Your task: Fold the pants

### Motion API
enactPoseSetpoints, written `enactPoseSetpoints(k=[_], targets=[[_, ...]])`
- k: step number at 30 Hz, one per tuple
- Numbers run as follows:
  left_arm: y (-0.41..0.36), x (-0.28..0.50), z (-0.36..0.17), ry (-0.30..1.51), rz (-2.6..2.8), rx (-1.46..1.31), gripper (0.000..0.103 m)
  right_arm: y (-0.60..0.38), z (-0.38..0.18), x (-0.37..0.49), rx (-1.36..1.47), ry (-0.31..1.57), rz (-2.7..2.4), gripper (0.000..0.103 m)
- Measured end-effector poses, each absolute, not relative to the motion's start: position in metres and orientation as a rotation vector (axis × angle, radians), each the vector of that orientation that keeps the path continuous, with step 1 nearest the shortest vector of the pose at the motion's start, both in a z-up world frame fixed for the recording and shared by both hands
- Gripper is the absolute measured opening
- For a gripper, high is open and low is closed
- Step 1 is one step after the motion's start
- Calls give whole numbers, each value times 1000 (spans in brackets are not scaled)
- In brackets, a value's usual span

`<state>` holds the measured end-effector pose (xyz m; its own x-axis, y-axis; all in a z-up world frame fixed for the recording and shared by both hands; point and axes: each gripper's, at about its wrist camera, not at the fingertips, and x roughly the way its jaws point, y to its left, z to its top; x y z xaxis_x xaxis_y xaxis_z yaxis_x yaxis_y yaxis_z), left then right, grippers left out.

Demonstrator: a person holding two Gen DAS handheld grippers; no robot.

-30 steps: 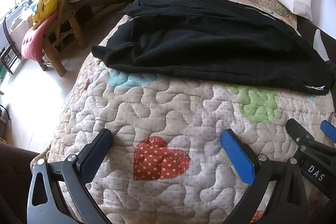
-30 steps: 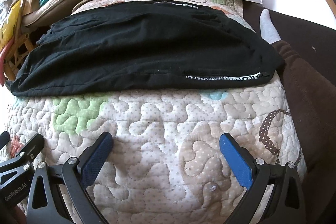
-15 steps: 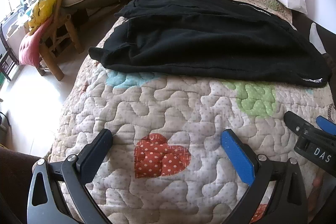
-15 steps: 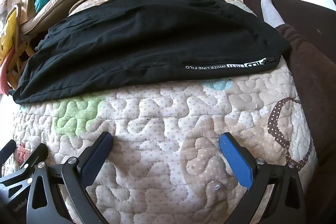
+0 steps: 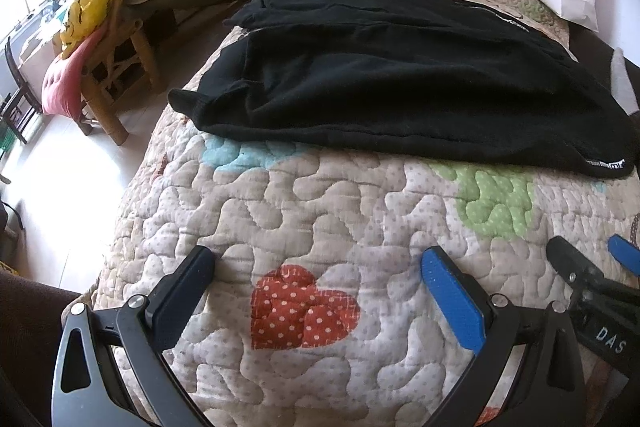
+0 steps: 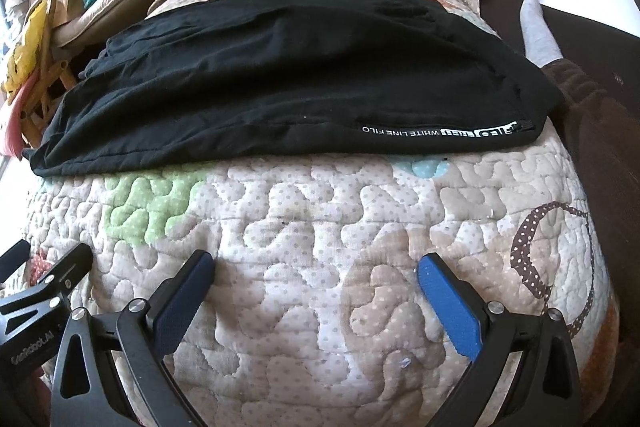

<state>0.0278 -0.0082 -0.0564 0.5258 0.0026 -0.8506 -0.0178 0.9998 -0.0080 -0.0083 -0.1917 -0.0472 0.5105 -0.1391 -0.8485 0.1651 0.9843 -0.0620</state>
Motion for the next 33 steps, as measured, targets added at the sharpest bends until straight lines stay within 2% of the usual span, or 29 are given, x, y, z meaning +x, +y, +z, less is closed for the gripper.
enactPoseSetpoints(k=[10,14,21,26,30,33], targets=[[-2,24,-50,1062,-27,-33,102,-198,-38,7,35,1164,-148,103],[-2,21,-27,1032,-50,-107,92,-199,-24,-19,-22,1011,-102,102],[-16,-4,49,818,-48,13,92,-219,13,-46,96,850,-35,102],[-11,-35,117,672,-48,38,92,-211,49,-55,36,719,-56,102],[-9,-33,141,627,-70,27,92,-206,78,-60,59,660,-63,103],[-1,-16,141,647,-100,6,92,-210,88,-57,87,701,-27,103]])
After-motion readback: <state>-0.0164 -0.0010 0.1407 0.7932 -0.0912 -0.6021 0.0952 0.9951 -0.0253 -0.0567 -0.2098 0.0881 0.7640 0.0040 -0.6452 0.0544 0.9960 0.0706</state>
